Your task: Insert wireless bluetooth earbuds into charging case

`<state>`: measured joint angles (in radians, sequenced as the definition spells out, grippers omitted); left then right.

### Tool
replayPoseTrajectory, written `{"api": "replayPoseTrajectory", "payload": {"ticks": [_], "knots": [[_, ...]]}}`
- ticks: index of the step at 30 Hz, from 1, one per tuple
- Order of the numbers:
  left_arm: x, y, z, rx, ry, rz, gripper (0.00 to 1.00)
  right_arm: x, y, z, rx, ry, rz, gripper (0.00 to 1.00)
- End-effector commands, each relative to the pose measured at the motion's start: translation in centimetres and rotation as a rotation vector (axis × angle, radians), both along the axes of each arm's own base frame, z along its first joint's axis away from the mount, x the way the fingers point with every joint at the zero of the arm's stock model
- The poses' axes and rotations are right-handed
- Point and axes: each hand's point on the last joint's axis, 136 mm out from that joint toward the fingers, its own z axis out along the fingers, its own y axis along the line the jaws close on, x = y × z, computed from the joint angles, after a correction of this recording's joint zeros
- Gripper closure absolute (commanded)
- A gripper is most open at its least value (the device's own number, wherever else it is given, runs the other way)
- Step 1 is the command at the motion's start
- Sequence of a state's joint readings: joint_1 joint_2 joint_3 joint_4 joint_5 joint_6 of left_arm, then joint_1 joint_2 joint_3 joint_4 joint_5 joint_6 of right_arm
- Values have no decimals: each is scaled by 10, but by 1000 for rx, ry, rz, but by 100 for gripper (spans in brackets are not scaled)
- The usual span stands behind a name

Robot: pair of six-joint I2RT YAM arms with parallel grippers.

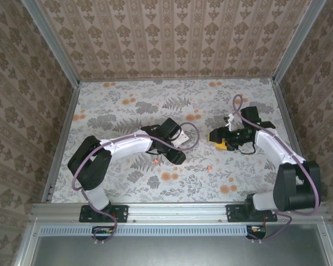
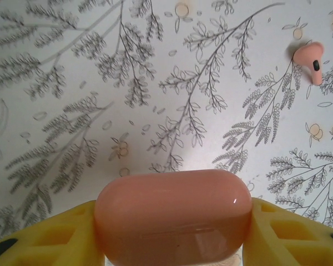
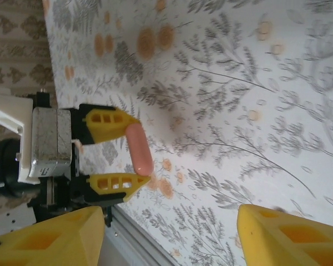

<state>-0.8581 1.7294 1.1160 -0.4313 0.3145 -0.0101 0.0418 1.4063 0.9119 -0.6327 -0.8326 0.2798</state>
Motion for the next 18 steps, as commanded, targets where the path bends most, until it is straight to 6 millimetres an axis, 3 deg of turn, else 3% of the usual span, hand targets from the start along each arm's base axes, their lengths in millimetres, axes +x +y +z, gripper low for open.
{"api": "replayPoseTrajectory", "payload": {"ticks": [1,8,18], "knots": [[11,-12,34,-193,-96,-123,57,4,18,5,87,4,89,41],[11,-6,58,-299,-260,-280,58,2,42,5,125,52,167,46],[20,-8,74,-315,-409,-318,60,-3,67,31,142,-97,189,47]]}}
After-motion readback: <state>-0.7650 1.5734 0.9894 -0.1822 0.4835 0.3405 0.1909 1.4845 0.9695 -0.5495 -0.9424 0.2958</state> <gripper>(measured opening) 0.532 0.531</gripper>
